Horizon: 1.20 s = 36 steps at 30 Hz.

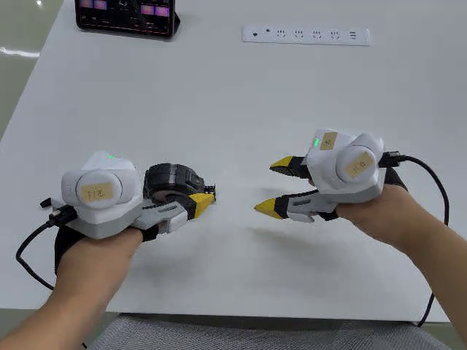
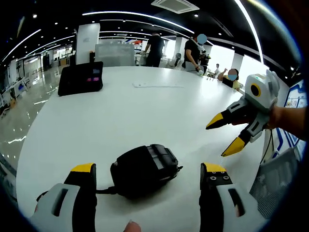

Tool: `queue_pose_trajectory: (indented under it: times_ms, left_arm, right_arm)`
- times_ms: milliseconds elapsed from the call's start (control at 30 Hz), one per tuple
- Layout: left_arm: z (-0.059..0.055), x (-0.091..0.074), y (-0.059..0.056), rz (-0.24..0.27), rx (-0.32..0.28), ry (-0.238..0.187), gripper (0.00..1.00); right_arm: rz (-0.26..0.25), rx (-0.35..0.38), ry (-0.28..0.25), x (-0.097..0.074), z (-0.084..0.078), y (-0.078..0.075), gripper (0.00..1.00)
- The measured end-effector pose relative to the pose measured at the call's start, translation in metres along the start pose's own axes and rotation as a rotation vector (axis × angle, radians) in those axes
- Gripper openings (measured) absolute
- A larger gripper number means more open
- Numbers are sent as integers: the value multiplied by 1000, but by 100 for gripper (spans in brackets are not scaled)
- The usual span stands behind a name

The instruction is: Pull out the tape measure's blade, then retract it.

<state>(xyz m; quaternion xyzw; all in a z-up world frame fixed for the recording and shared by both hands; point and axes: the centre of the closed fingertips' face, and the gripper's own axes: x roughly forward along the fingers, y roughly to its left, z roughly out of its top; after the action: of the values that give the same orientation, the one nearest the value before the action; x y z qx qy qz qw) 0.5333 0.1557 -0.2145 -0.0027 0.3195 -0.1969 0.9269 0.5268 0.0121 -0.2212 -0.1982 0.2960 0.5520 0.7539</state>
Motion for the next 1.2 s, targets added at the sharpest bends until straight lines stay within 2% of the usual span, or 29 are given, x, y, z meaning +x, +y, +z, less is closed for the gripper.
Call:
queue_pose_trajectory:
  times_ms: [167, 567, 833, 967, 1133, 1200]
  left_arm:
    - [0, -5, 1, -13, 27, 3, 87]
    - [-4, -20, 2, -68, 110, 17, 87]
    - [-6, -26, 3, -101, 141, 30, 90]
    - [-7, -29, 0, -117, 173, 40, 91]
    - [-12, -31, -1, -137, 191, 55, 93]
    - [-11, -33, -3, -150, 203, 44, 96]
  right_arm:
    - [-31, 18, 4, -11, -4, -2, 45]
    - [-94, 38, -35, -36, -5, -7, 56]
    - [-101, 42, -40, -42, -10, -4, 67]
    - [-105, 47, -58, -47, -7, -2, 70]
    - [-106, 44, -56, -50, -10, -1, 72]
    - [-108, 48, -56, -52, -12, 0, 73]
